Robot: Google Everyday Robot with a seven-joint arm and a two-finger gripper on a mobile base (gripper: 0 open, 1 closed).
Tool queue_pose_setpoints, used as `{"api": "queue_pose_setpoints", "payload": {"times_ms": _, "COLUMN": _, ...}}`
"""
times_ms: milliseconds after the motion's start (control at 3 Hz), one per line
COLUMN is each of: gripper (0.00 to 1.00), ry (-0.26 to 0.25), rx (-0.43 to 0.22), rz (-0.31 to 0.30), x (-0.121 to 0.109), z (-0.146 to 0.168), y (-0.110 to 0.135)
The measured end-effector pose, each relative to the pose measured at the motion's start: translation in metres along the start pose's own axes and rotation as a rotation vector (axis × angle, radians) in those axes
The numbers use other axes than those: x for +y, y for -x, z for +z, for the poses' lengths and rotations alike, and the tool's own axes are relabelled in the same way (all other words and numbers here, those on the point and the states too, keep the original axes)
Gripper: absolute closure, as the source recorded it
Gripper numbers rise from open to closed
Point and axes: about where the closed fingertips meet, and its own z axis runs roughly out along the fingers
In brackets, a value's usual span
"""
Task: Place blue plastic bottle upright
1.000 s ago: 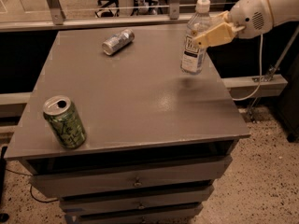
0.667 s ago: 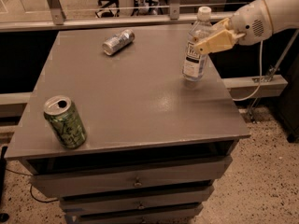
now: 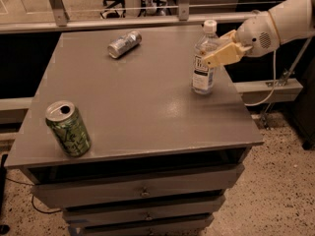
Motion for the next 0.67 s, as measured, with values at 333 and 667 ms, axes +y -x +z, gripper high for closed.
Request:
{"api": "queue_pose_setpoints", "payload": {"times_ms": 333, "gripper": 0.36, "ry": -0.003, "rx": -0.025, "rz": 0.0, "x": 0.0004, "z": 0.0055, "y": 0.0056}}
{"api": "queue_pose_setpoints", "payload": {"times_ms": 667, "gripper": 0.13, "ry": -0.002, "rx": -0.038, "rz": 0.001, "x": 0.0003, "z": 0.0072, "y": 0.0093}}
